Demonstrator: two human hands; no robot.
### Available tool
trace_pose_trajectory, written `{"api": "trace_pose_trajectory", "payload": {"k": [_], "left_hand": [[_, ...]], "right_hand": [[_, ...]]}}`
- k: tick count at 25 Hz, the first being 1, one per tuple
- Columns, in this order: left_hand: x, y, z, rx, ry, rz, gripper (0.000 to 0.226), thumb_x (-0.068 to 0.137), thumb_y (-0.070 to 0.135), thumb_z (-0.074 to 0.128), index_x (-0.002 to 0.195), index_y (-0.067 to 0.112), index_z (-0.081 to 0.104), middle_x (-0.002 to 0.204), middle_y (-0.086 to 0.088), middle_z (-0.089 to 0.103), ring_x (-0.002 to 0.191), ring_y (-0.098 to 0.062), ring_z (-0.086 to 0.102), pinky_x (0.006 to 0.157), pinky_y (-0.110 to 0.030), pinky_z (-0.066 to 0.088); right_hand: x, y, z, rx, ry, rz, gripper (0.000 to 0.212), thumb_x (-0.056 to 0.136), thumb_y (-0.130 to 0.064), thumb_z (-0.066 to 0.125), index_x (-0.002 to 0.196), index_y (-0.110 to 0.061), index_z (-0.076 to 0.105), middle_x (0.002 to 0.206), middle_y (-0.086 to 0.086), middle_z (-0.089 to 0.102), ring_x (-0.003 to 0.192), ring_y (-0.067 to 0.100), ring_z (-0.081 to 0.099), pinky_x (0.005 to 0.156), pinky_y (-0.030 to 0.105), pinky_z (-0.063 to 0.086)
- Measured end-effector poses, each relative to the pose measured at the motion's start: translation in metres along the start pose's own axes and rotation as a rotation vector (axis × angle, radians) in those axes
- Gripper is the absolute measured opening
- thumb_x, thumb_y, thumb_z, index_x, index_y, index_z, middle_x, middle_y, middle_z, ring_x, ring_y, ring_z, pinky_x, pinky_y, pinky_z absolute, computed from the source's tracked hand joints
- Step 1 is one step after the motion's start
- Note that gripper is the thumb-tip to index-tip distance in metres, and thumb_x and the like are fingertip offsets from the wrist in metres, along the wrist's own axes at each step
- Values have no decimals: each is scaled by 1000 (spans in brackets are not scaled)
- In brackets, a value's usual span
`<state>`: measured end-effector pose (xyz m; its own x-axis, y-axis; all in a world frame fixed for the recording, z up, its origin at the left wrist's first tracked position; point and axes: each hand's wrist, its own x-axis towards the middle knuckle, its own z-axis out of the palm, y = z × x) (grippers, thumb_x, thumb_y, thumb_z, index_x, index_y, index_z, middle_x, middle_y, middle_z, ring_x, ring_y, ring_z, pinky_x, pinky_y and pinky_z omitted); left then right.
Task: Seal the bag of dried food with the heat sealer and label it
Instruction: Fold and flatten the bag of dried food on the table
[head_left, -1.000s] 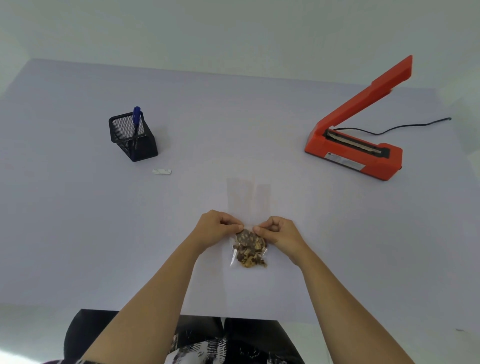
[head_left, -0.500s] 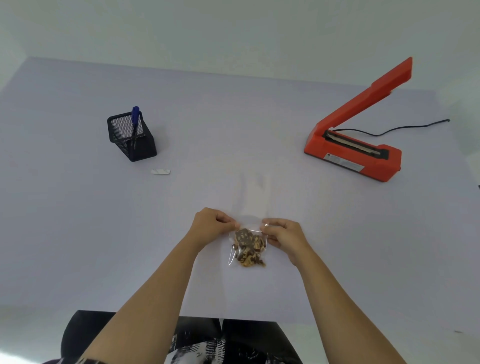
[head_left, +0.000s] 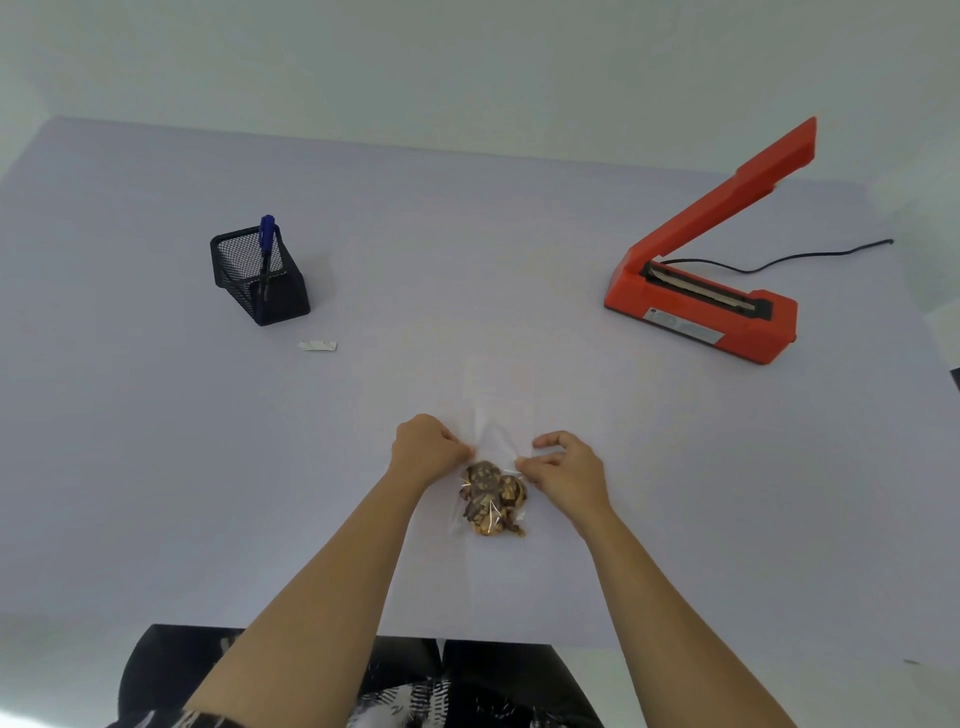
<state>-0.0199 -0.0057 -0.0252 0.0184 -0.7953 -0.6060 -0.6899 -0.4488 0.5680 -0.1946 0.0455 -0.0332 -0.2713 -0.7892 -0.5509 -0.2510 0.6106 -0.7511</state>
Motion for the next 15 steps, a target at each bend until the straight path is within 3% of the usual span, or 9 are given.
{"api": "trace_pose_trajectory", "payload": {"k": [2,5,8,11,15], "left_hand": [[-2,2,3,8,39,-25,43,71,14,71,43,12,38,46,-1,35,48,-17,34,47,-23,29],[-4,6,9,31,81,-46,27,70,11,67,49,9,49,53,-4,48,47,-15,38,43,-21,30],[-10,9,16,64,138,-5,24,71,7,63,55,10,46,58,-3,47,50,-15,41,45,-21,31],[-17,6,21,83,245,129,24,74,5,63,85,9,42,77,-1,42,63,-15,41,50,-22,28],[-15,3,22,231,194,309,14,82,-1,54,92,6,61,90,-9,59,81,-24,57,66,-25,41]], "right_hand": [[-3,-3,4,-83,53,-52,23,71,-15,74,89,-19,60,67,-2,67,68,13,65,62,23,49],[-8,-7,10,-176,107,-136,24,75,-11,68,95,-17,57,59,-8,60,59,3,57,56,14,41],[-10,-5,15,-345,132,-255,32,77,-13,67,105,-13,52,84,-5,55,76,10,53,65,17,40],[-6,-3,14,-452,130,-421,41,75,-9,66,112,-10,48,99,-4,42,91,11,42,76,21,36],[-1,-6,11,-623,-30,-586,19,80,-4,57,96,-10,67,89,2,62,85,21,57,74,25,45]]}}
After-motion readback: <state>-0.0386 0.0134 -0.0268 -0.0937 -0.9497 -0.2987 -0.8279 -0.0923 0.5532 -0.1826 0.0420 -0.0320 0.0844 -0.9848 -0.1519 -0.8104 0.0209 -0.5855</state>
